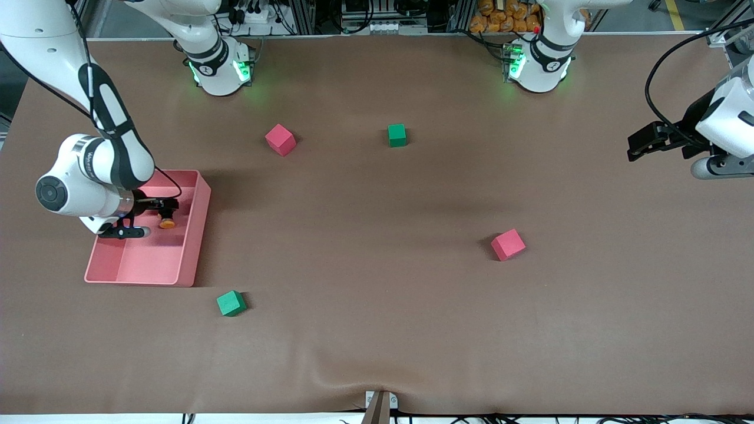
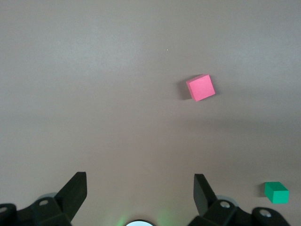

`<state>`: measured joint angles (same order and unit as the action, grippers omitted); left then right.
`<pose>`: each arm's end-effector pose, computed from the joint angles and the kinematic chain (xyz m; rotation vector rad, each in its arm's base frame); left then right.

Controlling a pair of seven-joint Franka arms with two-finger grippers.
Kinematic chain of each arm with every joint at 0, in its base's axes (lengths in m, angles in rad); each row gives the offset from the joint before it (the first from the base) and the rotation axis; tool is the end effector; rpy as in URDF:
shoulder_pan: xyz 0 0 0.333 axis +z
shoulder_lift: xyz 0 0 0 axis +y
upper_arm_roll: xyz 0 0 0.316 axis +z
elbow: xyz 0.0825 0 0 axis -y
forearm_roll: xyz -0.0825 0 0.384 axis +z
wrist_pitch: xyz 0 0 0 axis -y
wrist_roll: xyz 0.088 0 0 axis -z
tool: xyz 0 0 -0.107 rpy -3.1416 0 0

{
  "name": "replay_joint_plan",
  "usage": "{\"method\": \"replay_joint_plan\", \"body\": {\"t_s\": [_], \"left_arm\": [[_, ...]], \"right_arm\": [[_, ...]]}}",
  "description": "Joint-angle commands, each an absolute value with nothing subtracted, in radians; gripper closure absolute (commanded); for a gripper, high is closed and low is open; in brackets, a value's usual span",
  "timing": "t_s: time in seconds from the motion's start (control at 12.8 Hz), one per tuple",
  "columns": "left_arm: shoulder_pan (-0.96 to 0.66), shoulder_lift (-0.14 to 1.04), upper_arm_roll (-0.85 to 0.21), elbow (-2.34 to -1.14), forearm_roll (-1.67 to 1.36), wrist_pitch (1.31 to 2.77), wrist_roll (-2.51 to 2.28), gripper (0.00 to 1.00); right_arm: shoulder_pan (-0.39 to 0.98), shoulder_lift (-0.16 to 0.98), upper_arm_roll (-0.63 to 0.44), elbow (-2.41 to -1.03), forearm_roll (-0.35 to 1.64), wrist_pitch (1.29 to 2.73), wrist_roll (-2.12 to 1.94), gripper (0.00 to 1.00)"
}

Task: Place and upright button with both arms
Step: 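Close the right gripper on the button base and lift it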

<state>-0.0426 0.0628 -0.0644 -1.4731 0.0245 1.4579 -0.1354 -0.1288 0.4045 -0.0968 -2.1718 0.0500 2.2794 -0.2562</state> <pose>0.5596 -0.0560 0.6256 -3.1094 -0.0469 0.1164 0.5152 -0.1186 0.1839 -3.0457 0.0083 0.4406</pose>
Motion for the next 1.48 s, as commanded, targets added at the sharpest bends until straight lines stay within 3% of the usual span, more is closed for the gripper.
{"method": "replay_joint_plan", "body": {"t_s": [0.0, 0.31, 0.47, 0.55, 0.94, 1.09, 1.17, 1.25, 1.4], "left_arm": [[-0.043, 0.06, -0.063, -1.47, 0.023, 1.46, -0.124, 0.0], [-0.034, 0.06, -0.063, -1.468, 0.021, 1.46, -0.115, 0.0], [-0.029, 0.06, -0.063, -1.47, 0.021, 1.46, -0.115, 0.0], [-0.029, 0.06, -0.061, -1.47, 0.021, 1.46, -0.115, 0.0], [-0.04, 0.069, -0.061, -1.471, 0.021, 1.46, -0.114, 0.0], [-0.043, 0.072, -0.063, -1.471, 0.021, 1.46, -0.114, 0.0], [-0.044, 0.074, -0.063, -1.471, 0.021, 1.46, -0.114, 0.0], [-0.046, 0.074, -0.063, -1.471, 0.021, 1.462, -0.115, 0.0], [-0.046, 0.081, -0.063, -1.47, 0.021, 1.462, -0.115, 0.0]], "right_arm": [[-0.156, 0.428, -0.081, -2.186, 0.092, 2.319, -0.317, 0.0], [-0.153, 0.442, -0.08, -2.186, 0.092, 2.319, -0.327, 0.0], [-0.153, 0.445, -0.08, -2.184, 0.092, 2.322, -0.34, 0.26], [-0.155, 0.445, -0.08, -2.184, 0.092, 2.322, -0.348, 0.33], [-0.155, 0.462, -0.08, -2.184, 0.1, 2.322, -0.354, 0.32], [-0.155, 0.463, -0.08, -2.183, 0.098, 2.322, -0.354, 0.47], [-0.155, 0.463, -0.08, -2.178, 0.098, 2.322, -0.354, 0.17], [-0.158, 0.463, -0.08, -2.172, 0.098, 2.321, -0.354, 0.0], [-0.161, 0.478, -0.08, -2.168, 0.098, 2.322, -0.354, 0.0]]}}
